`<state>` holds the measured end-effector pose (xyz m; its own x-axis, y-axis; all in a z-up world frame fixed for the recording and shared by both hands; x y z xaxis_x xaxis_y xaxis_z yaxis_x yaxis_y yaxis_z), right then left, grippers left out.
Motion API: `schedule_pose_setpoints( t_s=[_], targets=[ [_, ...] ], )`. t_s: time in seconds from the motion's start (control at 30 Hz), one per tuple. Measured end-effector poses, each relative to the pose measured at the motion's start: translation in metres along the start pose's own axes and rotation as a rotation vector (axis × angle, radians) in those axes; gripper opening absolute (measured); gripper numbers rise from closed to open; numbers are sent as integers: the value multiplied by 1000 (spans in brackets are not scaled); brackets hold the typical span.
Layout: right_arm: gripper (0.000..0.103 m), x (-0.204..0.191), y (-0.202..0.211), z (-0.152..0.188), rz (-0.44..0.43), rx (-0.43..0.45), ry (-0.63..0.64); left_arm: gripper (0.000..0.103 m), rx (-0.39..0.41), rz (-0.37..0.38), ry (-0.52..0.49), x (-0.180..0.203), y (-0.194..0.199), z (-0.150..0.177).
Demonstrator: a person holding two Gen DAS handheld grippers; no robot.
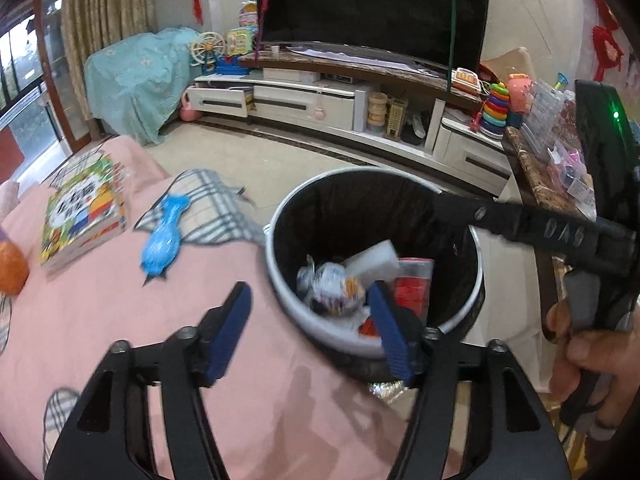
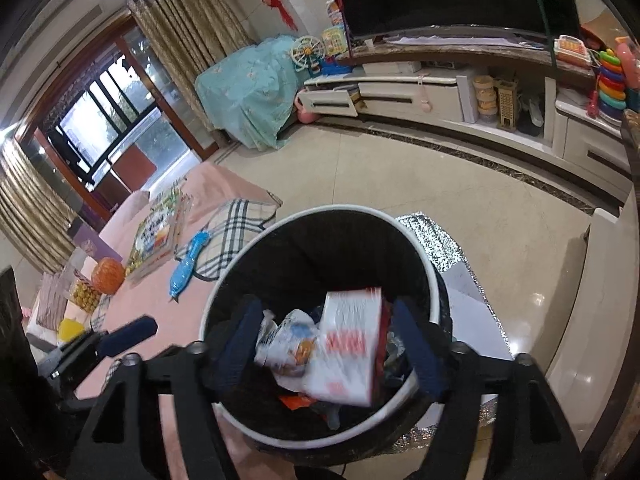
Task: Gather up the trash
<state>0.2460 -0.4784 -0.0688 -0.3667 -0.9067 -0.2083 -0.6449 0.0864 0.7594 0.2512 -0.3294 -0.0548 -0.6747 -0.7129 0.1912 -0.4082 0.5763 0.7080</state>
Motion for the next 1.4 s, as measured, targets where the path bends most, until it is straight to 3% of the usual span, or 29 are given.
schedule_pose_setpoints(
  t_s=[0.2,0.53,0.73,0.83,0.9,0.93,1.0,1.4],
  targets=[
    [85,-6,33,22,-19,47,-39,76,106,-25,52,-9,45,39],
    [91,-45,86,81,15,200,33,83,285,-81,128,-30,119,95],
    [91,-60,115,99,41,296,55,85,371,-128,129,-35,161,112],
    [91,-72,142,99,56,379,91,100,452,-154,116,-32,189,114],
    [103,-75,165,99,70,467,79,103,504,-200,110,-34,203,118],
    [103,-75,172,99,79,503,70,103,524,-228,102,-34,209,121],
    [103,-76,181,103,95,550,64,103,537,-261,94,-37,213,125],
    [103,-82,160,134,171,548,133,103,531,-379,97,-53,210,152]
  ],
)
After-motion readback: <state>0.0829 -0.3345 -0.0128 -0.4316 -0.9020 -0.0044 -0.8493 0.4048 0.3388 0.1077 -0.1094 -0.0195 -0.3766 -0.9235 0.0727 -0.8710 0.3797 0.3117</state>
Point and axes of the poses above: each gripper's, at about its wrist camera, not at the fingertips, and y roughly against the way its jaws point, x to its right, z to its underside, the point moved 8 cm from there along -y, roughly the way its jaws point, and after that the axes turned 15 degrees about z, right-handed, at the moved point
